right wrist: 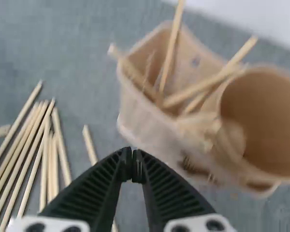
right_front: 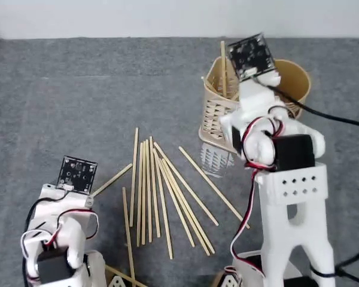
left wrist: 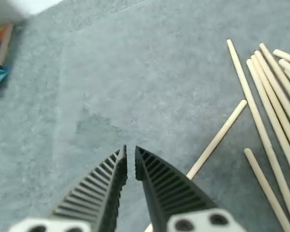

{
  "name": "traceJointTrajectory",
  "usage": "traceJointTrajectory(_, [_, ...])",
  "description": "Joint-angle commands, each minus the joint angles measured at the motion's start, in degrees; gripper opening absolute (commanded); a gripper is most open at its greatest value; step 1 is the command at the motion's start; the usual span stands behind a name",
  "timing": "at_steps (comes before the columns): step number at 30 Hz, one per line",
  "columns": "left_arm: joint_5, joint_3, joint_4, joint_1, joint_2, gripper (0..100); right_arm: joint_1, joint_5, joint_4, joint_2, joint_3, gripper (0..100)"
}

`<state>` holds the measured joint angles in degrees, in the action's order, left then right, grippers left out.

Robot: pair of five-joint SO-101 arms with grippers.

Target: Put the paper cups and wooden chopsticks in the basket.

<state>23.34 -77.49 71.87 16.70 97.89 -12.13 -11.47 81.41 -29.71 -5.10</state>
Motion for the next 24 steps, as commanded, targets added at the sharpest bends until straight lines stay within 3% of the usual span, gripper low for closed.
traceJointTrajectory(1, [3.1,4.5,1.1,-0.2,-2.7,3,-1.3,0.6,7.6,-2.6,1.7,0.8])
traceJointTrajectory(8, [4.6,14.9,0.9,-0.3,-22.0,3,-2.1,0.7,6.5,-4.8,-13.1,0.8])
traceJointTrajectory(13, [9.8,22.2,1.1,-4.0,-38.6,3,-1.7,0.9,-2.1,-7.2,-24.8,0.8])
traceJointTrajectory(18, [11.3,29.8,0.9,-8.5,-56.9,3,-0.9,6.2,-11.4,-8.2,-34.0,0.8])
traceJointTrajectory(24, [11.4,43.1,1.3,-9.2,-80.7,14,4.8,6.6,-16.0,-8.2,-37.7,0.8])
